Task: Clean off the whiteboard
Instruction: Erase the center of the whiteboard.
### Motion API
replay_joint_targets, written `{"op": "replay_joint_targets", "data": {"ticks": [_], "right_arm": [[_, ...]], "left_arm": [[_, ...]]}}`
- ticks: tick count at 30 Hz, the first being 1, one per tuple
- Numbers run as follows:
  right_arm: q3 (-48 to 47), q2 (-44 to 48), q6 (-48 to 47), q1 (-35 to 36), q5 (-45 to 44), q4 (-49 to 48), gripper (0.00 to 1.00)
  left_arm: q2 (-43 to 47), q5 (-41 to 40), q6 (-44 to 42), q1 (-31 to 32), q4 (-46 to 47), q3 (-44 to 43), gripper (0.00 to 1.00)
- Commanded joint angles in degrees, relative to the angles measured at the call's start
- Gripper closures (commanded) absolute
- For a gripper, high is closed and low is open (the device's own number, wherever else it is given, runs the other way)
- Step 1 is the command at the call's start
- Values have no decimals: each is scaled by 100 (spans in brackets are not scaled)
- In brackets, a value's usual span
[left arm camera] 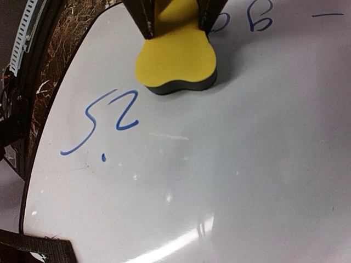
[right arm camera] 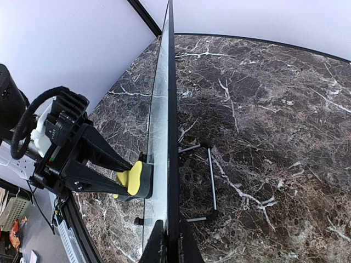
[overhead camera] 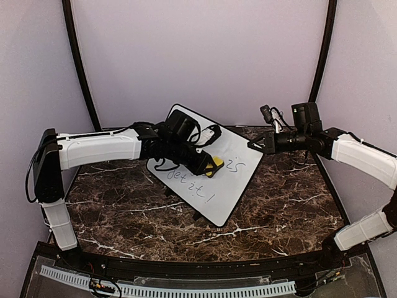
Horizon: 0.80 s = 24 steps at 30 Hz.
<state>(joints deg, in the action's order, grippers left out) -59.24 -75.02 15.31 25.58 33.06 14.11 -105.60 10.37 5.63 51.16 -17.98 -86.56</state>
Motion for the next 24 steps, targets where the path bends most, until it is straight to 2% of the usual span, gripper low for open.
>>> {"op": "replay_joint_targets", "data": {"ticks": [1,8,12,20,24], "right_arm": [[-47,-8,-670,291,421,-216,100],[-77,-69,-661,297,460,-234,100],[-69,-66,-661,294,449,-227,100],[-65,-77,-670,298,438,-231,100],[-61,-104,-670,298,460,-234,100]], "left_arm": [[-335,-160,-116,192,18,-484,89],[-447,-292,-143,271,-31,-673,89],[-378,-326,-92,273,-89,-372,89],[82,-361,110,289,110,785,89],[43,-417,112,287,244,773,89]]}}
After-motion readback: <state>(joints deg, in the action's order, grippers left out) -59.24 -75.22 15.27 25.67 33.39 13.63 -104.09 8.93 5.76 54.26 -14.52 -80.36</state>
